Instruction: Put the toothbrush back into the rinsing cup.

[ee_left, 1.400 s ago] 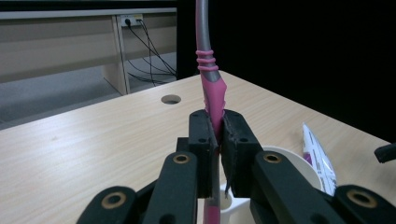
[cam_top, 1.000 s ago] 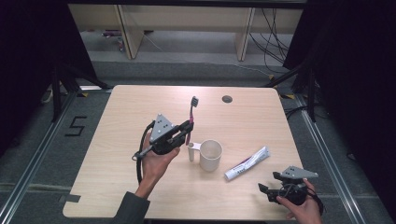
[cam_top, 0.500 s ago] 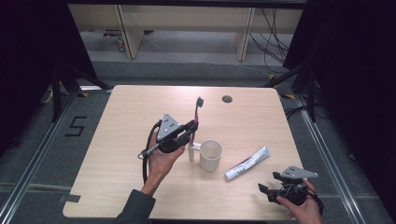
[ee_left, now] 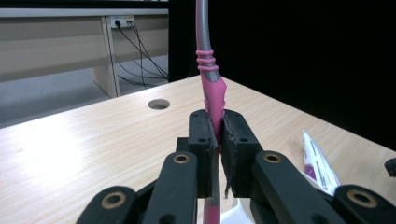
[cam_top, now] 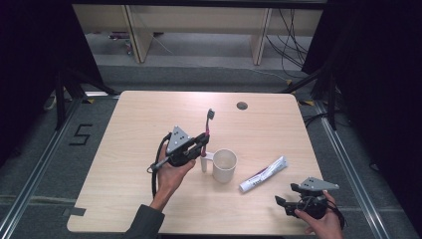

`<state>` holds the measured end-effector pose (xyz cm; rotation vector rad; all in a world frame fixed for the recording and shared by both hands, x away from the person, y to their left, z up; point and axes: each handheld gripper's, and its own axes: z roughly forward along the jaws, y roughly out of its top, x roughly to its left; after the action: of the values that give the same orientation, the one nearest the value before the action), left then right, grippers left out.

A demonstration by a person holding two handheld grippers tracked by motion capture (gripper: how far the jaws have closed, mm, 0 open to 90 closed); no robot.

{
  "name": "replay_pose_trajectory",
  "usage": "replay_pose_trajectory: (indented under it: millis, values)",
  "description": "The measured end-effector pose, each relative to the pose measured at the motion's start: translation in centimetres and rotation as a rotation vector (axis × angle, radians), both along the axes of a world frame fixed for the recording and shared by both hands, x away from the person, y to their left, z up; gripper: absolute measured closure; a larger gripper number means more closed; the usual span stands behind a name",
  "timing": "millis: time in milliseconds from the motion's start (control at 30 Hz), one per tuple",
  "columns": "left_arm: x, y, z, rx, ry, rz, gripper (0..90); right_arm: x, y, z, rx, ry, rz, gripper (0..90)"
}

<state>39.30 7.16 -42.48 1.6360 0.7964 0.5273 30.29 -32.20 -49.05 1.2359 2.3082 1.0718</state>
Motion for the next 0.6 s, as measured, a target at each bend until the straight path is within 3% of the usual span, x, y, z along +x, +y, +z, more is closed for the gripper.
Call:
replay_pose_trajectory:
  millis: [133, 167, 233, 267, 500, 533, 600]
  values:
    - [0.0, 0.0, -0.4, 0.007, 0.007, -0.003, 82.5, 0.0, 0.0, 0.0, -0.001, 0.004, -0.003, 22.5]
    - [-0.1, -0.1, -0.7, 0.013, 0.014, -0.004, 82.5, -0.1, 0.2, 0.0, 0.020, 0.025, -0.014, 22.5]
    - [-0.1, -0.1, -1.0, 0.024, 0.017, -0.004, 82.4, -0.1, 0.2, 0.0, 0.017, 0.023, -0.015, 22.5]
    - [-0.1, -0.1, -1.0, 0.024, 0.017, -0.004, 82.4, 0.0, 0.0, 0.0, -0.001, 0.000, -0.001, 22.5]
    - [-0.4, 0.1, -1.7, 0.030, 0.026, -0.010, 82.4, 0.0, 0.0, 0.0, 0.001, 0.003, 0.000, 22.5]
    - [-0.5, 0.2, -1.8, 0.039, 0.028, -0.010, 82.3, -0.1, 0.2, 0.0, 0.018, 0.023, -0.014, 22.5]
    - [-0.5, 0.2, -2.0, 0.038, 0.032, -0.012, 82.3, 0.0, 0.0, 0.0, -0.002, 0.002, -0.001, 22.5]
